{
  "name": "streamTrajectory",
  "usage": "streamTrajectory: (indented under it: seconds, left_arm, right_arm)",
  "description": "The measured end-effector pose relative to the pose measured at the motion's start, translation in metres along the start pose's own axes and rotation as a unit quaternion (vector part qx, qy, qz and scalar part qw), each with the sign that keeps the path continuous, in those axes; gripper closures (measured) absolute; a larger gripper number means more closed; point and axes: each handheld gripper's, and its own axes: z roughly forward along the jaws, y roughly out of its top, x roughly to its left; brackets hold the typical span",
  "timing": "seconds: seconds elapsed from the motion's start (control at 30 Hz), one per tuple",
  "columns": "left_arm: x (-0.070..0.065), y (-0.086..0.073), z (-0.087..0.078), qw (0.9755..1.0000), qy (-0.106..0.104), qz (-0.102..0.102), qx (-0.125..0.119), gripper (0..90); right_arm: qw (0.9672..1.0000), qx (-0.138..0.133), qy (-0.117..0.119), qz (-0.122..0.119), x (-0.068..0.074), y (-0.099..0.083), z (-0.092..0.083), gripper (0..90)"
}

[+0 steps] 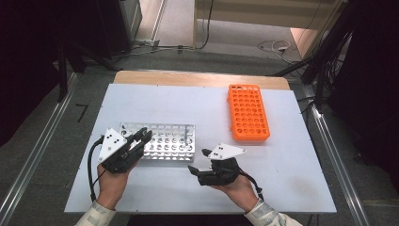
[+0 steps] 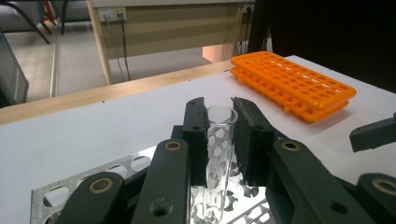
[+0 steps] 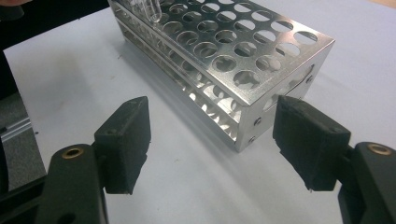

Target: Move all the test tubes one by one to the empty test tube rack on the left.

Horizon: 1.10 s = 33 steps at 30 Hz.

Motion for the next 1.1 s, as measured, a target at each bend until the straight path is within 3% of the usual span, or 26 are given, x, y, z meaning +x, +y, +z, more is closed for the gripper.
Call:
streamTrajectory:
  seconds: [0.33, 0.57, 0.8, 1.1]
  left_arm:
    - [0.0, -0.007, 0.006, 0.9999, 0.008, 0.012, 0.002, 75.2]
    - [-0.004, -0.021, 0.014, 0.9988, 0.027, 0.03, 0.027, 75.1]
    - [-0.005, -0.026, 0.015, 0.9981, 0.03, 0.034, 0.042, 74.5]
    - [-0.005, -0.026, 0.013, 0.9983, 0.032, 0.03, 0.038, 70.6]
  right_arm:
    - [1.0, 0.0, -0.001, -0.001, -0.001, 0.0, 0.0, 26.3]
    - [1.0, 0.005, -0.002, -0.004, 0.001, -0.002, 0.001, 26.3]
    - [1.0, 0.004, -0.006, -0.003, 0.0, -0.002, -0.001, 26.3]
    - [1.0, 0.005, -0.008, -0.004, -0.001, -0.002, 0.0, 26.3]
